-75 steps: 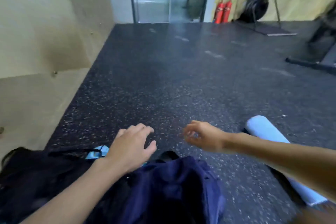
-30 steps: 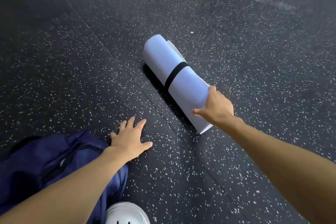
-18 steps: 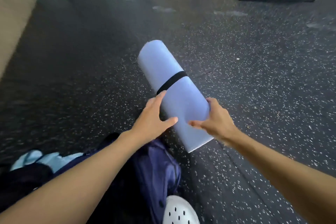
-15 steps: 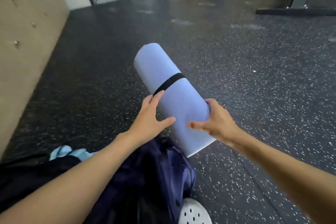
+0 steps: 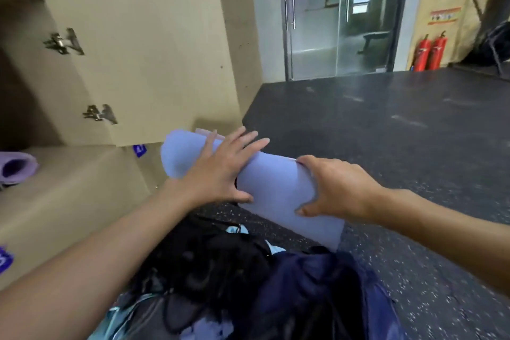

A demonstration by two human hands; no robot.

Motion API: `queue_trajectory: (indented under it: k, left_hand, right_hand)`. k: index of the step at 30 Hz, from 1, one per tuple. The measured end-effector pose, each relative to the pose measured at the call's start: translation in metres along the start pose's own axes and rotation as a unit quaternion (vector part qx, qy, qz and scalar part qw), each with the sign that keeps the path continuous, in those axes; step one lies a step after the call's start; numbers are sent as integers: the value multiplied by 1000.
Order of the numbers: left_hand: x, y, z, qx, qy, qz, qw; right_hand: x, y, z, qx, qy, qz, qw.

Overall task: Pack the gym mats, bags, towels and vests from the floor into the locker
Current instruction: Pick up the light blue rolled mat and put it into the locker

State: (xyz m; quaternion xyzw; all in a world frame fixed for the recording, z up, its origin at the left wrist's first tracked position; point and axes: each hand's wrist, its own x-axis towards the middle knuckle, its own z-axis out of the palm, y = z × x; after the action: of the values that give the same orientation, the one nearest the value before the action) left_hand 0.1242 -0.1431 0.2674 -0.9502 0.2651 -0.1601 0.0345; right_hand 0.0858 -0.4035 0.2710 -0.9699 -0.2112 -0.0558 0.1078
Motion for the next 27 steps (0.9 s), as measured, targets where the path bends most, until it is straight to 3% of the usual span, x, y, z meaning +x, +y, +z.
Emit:
queue_trajectory:
  k: [4,7,10,12,16,18,22,27]
  left_hand:
    - [-39,-40,-46,2,-36,-25,999]
    - [-72,-72,-63,-32,0,-55,998]
    - [-103,-110,-70,-42,58,-79,994]
    - [-118,-136,-76,-54,88,-100,990]
    - [-134,-176,-90,-37,137,-115,983]
    - [-138,-191,-93,-7,145,-129,981]
    - [-143,-218,-90,30,161,-171,972]
    - [-147,-248,-72,2,199,-236,951]
  right_hand:
    - [25,-70,-20,-34,48,-75,995]
    - [45,-110,-23,16,77,-113,990]
    - [63,-136,-21,63,165,-156,972]
    - [75,-147,-20,143,203,-130,960]
    - [98,-167,-10,373,98,-132,913]
    - [112,-178,-1,393,96,-150,902]
    - [142,-202,17,416,166,-138,883]
    - [183,-229,38,439,215,-109,866]
